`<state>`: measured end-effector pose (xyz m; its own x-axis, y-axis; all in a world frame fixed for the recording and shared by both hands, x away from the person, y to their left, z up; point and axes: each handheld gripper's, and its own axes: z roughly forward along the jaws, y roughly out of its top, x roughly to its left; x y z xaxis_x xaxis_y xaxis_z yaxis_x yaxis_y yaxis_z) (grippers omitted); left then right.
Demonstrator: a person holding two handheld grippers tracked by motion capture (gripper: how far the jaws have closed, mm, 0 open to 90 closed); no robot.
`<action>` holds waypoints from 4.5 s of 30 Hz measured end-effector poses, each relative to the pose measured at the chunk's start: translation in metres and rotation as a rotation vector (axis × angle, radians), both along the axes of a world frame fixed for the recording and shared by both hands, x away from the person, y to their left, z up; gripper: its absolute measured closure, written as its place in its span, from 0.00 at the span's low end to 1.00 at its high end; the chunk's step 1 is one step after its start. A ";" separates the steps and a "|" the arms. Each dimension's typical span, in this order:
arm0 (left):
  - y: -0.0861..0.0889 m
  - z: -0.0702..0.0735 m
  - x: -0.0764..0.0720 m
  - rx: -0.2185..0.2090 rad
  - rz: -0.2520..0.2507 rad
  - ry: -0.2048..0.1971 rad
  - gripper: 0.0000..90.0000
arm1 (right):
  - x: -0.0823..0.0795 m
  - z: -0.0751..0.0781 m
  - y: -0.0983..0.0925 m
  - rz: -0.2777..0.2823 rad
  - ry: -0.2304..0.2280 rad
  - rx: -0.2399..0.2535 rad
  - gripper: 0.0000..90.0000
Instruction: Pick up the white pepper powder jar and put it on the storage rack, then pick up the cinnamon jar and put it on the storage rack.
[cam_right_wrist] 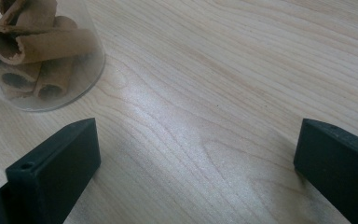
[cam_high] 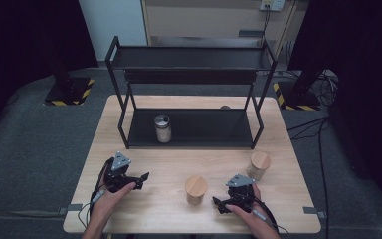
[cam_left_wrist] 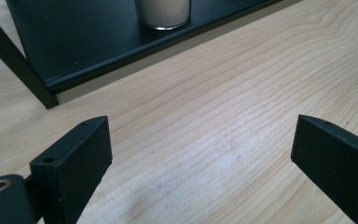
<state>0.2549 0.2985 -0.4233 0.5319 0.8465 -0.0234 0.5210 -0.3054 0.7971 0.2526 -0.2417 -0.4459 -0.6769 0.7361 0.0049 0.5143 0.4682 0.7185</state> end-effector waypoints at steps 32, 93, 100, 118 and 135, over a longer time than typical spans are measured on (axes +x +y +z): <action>-0.012 -0.022 -0.008 0.082 0.055 0.088 0.04 | 0.000 0.000 0.000 0.000 0.000 0.000 0.01; -0.012 -0.020 0.000 0.088 0.056 0.110 0.00 | -0.007 0.046 0.038 0.181 -0.023 -0.027 0.03; -0.012 -0.021 0.000 0.088 0.056 0.109 0.00 | -0.007 0.043 0.043 0.184 -0.022 -0.005 0.04; -0.012 -0.020 0.000 0.088 0.056 0.109 0.00 | -0.015 0.021 0.050 0.141 -0.063 0.095 0.06; -0.012 -0.020 0.000 0.088 0.056 0.109 0.00 | -0.022 0.005 0.054 0.119 -0.123 0.162 0.13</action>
<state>0.2545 0.2861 -0.4438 0.4825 0.8759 -0.0030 0.6214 -0.3398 0.7060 0.2302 -0.1874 -0.4407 -0.7619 0.6471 0.0286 0.3664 0.3941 0.8429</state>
